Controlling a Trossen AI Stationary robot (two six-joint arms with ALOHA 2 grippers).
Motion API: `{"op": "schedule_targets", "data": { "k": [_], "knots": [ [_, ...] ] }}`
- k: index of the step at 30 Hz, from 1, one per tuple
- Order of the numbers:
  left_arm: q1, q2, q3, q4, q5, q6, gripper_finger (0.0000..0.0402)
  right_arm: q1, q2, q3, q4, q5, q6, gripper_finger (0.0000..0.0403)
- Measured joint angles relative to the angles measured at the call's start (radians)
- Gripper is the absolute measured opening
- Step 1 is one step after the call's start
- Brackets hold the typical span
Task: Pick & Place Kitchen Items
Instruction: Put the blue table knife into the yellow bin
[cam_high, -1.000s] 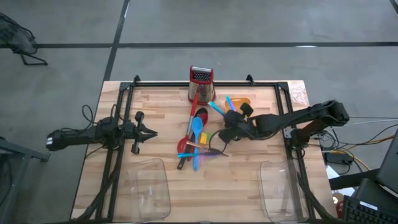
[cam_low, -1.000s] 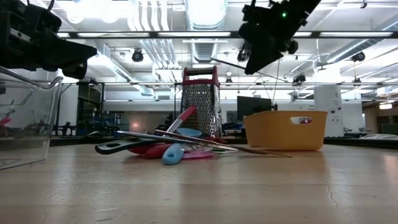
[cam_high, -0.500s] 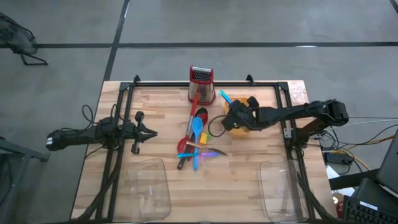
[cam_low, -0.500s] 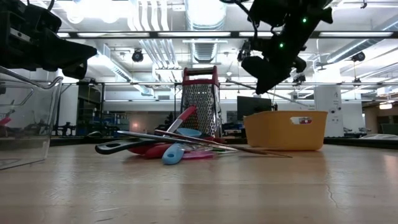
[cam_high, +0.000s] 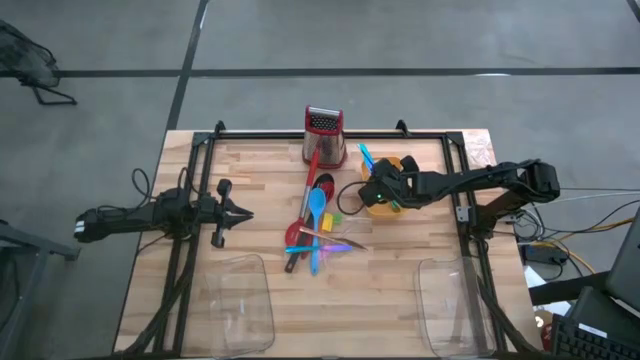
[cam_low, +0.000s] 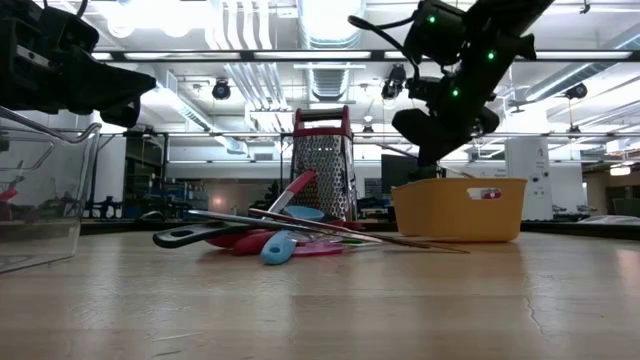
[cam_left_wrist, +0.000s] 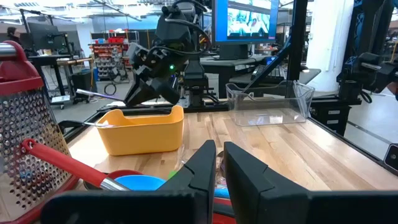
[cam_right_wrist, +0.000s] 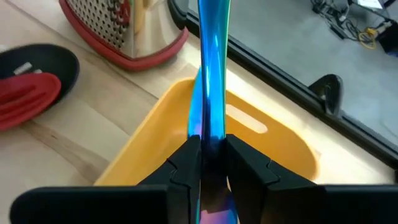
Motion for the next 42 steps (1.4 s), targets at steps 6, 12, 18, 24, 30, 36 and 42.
{"op": "schedule_targets", "data": {
  "k": [6, 12, 18, 24, 30, 36, 42],
  "knots": [
    [0.0, 0.0, 0.0, 0.0, 0.0, 0.0, 0.0039, -0.002, 0.0, -0.054, 0.086, 0.0, -0.014, 0.0056],
    [0.0, 0.0, 0.0, 0.0, 0.0, 0.0, 0.0039, -0.002, 0.0, -0.085, 0.086, -0.005, 0.022, 0.0067],
    [0.0, 0.0, 0.0, 0.0, 0.0, 0.0, 0.0039, -0.002, 0.0, -0.085, 0.088, -0.009, 0.026, 0.0057],
    [0.0, 0.0, 0.0, 0.0, 0.0, 0.0, 0.0039, -0.006, 0.026, -0.085, 0.09, -0.013, 0.036, 0.0066],
    [0.0, 0.0, 0.0, 0.0, 0.0, 0.0, 0.0039, -0.012, 0.062, -0.085, 0.089, -0.027, 0.045, 0.0068],
    [0.0, 0.0, 0.0, 0.0, 0.0, 0.0, 0.0039, -0.015, 0.077, -0.085, 0.089, -0.033, 0.045, 0.0058],
    [0.0, 0.0, 0.0, 0.001, 0.0, 0.0, 0.0039, -0.015, 0.064, -0.085, 0.085, -0.035, 0.044, 0.0088]
  ]
}}
